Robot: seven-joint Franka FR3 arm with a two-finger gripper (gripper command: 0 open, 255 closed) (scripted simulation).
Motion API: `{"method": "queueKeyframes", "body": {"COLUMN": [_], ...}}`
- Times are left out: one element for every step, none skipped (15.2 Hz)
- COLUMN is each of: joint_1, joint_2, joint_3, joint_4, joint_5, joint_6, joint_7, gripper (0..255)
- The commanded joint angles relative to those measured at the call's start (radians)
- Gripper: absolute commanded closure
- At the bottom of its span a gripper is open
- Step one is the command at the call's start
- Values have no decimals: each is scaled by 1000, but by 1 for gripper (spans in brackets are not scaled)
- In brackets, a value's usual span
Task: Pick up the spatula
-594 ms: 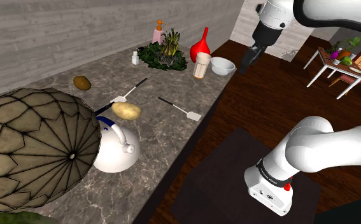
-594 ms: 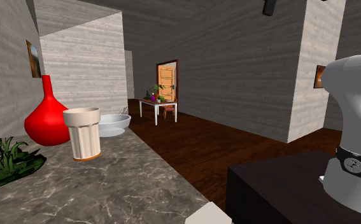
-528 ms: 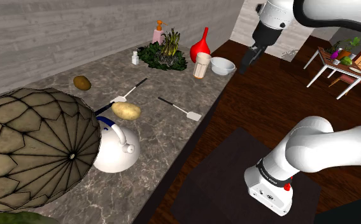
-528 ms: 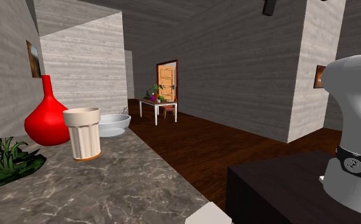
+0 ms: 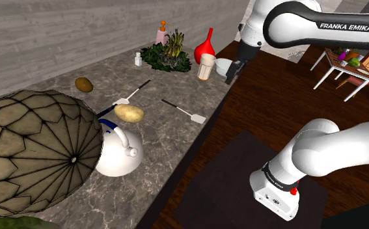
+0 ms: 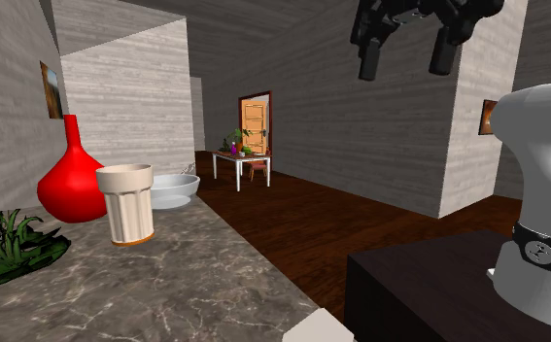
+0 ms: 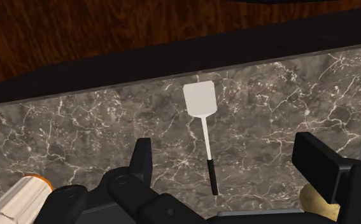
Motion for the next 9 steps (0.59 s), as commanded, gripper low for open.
{"method": "queueKeyframes", "body": {"joint_1": [4,6,8,9,11,13,16,18,20], "joint_2": [61,92,123,156,190,225,261,298,335], "joint_3": [-7,-11,-15,-19,-23,-26,-30,-33,-36], "joint_4": [-16,-20,-23,-25,-25,-23,-20,-16,-10], "joint_5": [3,4,6,7,10,12,15,18,22], "joint_6": [78,113,148,182,216,249,282,313,345], "joint_7": [-8,-13,-18,-23,-29,-35,-41,-47,-54], "gripper": [0,0,0,0,0,0,0,0,0]}}
